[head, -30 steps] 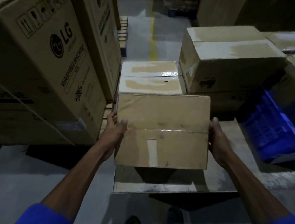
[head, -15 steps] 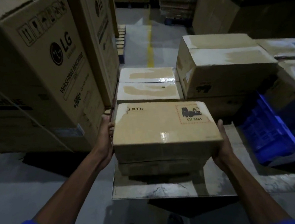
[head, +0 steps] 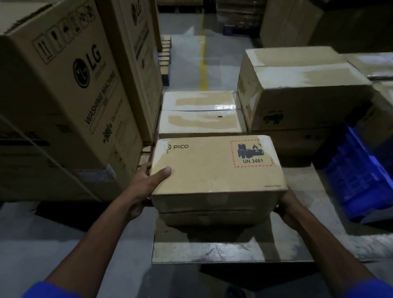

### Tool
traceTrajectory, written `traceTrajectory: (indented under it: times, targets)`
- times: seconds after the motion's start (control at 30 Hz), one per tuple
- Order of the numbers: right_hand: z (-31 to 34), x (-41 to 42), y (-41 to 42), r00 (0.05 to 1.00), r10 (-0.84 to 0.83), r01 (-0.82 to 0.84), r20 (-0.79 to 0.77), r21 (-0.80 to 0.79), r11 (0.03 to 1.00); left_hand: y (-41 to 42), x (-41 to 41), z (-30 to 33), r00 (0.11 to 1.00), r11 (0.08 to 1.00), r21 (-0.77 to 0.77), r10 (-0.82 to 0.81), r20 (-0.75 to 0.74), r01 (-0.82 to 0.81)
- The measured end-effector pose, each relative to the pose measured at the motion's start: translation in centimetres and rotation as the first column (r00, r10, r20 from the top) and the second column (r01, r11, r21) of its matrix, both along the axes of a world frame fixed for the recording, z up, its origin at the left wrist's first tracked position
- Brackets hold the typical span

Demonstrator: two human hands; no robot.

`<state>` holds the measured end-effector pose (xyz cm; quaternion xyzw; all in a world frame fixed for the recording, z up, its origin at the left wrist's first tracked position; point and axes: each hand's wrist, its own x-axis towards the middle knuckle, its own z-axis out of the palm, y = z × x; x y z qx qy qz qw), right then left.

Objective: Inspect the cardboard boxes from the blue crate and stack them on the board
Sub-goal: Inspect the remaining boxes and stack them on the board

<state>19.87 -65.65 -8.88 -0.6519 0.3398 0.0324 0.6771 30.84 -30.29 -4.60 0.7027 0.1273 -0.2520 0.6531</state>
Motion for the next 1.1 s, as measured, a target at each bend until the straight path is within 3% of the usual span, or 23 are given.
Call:
traceTrajectory:
  times: [0.1, 0.2, 0.33, 0.4, 0.47, 0.6, 0.7, 0.77, 0.9, 1.1]
  targets:
    - [-0.7, 0.0, 1.3, 0.990, 0.033, -0.026, -0.137, 0.047, 0.999, 1.1, -0.1, 0.1, 0.998, 0.996, -0.068, 0.060, 0.023, -0.059]
    - [-0.7, 0.2, 2.0, 0.989, 0.024, -0.014, -0.143, 0.072, 0.997, 1.4, -0.3, 0.6, 0.989, 0.996, -0.046, 0.083, 0.126, -0.077]
    - [1.1, -0.5, 0.7, 0.996, -0.089, 0.089, -0.005, 0.158, 0.983, 1.5, 0.0, 0.4, 0.949, 0.973, 0.229, -0.045, 0.313, -0.029]
    - [2.8, -0.9, -0.4, 0.986, -0.153, 0.131, 0.072, 0.250, 0.959, 1.1, -0.3, 0.5, 0.926, 0.898, 0.439, -0.188, 0.329, 0.027]
    - [4.9, -1.1, -1.2, 0.976, -0.177, 0.126, 0.127, 0.331, 0.935, 0.0, -0.8, 0.5, 0.909, 0.849, 0.516, -0.300, 0.288, 0.117]
    - [8.0, -0.7, -1.7, 0.958, -0.200, 0.114, 0.203, 0.372, 0.921, -2.7, -1.5, 0.8, 0.942, 0.895, 0.379, -0.305, 0.141, 0.233]
    - [8.7, -0.5, -1.7, 0.956, -0.165, 0.083, 0.243, 0.317, 0.945, -4.8, -1.8, 2.4, 0.968, 0.958, 0.220, -0.216, 0.126, 0.185]
    - [9.0, -0.3, -1.6, 0.957, -0.104, 0.030, 0.272, 0.264, 0.964, -5.5, -1.7, 3.6, 0.990, 0.993, 0.075, -0.103, 0.093, 0.096]
    - [8.9, 0.6, -1.5, 0.943, 0.087, -0.127, 0.321, 0.108, 0.986, -5.0, -0.8, 5.4, 0.990, 0.986, -0.096, -0.132, 0.057, 0.137]
    - [8.7, 1.2, -1.2, 0.920, 0.124, -0.167, 0.373, 0.086, 0.982, -5.7, -0.9, 7.3, 0.972, 0.975, -0.044, -0.214, 0.094, 0.219]
